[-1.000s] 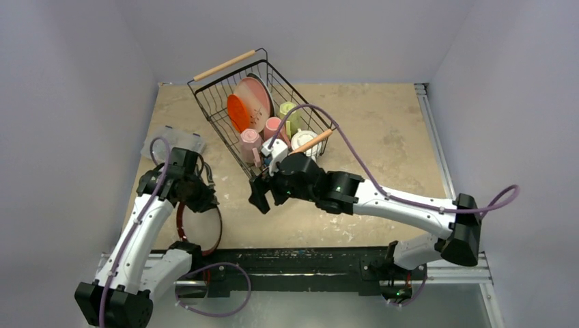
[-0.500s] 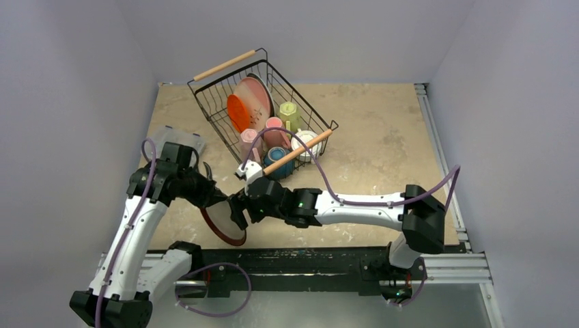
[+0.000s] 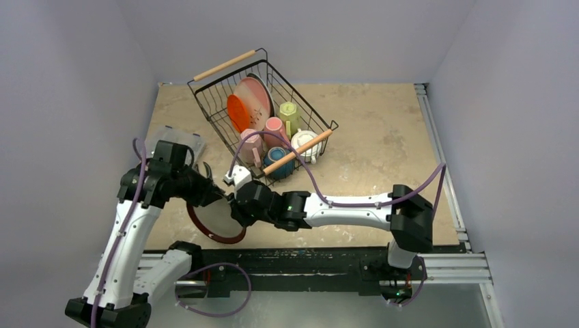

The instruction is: Load the mixed dishes into the dish rack

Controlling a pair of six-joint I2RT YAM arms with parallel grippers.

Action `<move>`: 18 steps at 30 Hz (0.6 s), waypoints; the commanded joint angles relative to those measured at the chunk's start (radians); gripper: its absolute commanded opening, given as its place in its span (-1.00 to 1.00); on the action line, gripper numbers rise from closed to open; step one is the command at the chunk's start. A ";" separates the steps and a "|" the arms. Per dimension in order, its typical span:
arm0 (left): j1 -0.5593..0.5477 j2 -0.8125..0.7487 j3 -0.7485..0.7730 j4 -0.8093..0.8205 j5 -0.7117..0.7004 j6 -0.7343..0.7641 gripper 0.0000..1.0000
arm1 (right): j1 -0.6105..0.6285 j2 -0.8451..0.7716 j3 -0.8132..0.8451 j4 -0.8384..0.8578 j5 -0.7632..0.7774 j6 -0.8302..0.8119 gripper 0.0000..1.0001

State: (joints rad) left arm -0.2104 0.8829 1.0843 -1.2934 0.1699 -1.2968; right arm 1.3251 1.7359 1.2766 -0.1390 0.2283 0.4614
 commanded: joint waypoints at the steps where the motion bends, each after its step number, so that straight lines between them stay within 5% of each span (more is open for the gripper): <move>1: -0.007 -0.036 0.187 -0.024 0.035 0.064 -0.38 | -0.010 -0.090 0.103 -0.012 0.061 -0.008 -1.00; 2: -0.008 -0.043 0.230 -0.020 0.033 0.081 -0.21 | -0.013 -0.100 0.127 -0.014 0.070 -0.016 -1.00; 5: -0.007 -0.085 0.327 0.028 0.019 0.119 0.74 | -0.023 -0.087 0.247 -0.078 0.090 -0.040 -1.00; 6: -0.006 -0.085 0.368 0.039 0.017 0.135 0.87 | -0.031 -0.074 0.287 -0.097 0.091 -0.047 -1.00; 13: -0.006 0.025 0.765 -0.026 -0.041 0.385 1.00 | -0.130 0.010 0.625 -0.198 0.147 -0.112 -1.00; 18: -0.006 0.054 0.901 -0.048 -0.108 0.553 1.00 | -0.205 0.124 0.897 -0.225 0.250 -0.221 -1.00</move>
State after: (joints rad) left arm -0.2157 0.9031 1.9121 -1.3094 0.1234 -0.9390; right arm 1.1778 1.8423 1.9465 -0.4808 0.3336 0.3321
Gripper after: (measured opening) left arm 0.998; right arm 0.202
